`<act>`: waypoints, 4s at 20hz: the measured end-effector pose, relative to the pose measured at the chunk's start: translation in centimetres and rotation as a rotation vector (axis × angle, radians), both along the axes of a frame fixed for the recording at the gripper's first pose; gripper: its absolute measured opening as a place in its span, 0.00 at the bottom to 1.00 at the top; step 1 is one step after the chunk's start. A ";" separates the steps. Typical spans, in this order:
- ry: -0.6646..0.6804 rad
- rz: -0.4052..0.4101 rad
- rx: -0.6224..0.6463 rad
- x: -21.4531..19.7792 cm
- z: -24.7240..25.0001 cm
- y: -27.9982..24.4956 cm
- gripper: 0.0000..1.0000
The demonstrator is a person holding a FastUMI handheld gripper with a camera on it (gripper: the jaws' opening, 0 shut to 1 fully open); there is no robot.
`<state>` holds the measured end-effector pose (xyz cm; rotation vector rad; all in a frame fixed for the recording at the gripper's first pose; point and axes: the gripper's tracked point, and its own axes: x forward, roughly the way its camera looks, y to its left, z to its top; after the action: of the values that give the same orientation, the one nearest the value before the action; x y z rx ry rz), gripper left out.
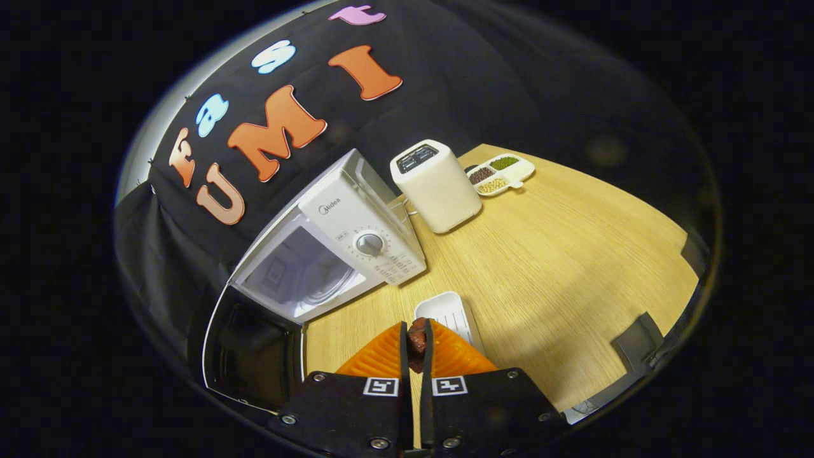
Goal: Open the microwave, put the food inside, and close the microwave door.
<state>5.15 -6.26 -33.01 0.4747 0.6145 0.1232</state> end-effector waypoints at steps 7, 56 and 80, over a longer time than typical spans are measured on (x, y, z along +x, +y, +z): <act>-0.084 -0.061 0.154 0.3 4.8 6.0 0.05; -0.073 -0.353 0.414 18.5 -5.7 26.7 0.83; -0.226 -0.091 -0.060 0.1 9.5 22.0 0.92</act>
<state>5.22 15.77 -23.47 0.4228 0.3732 0.0704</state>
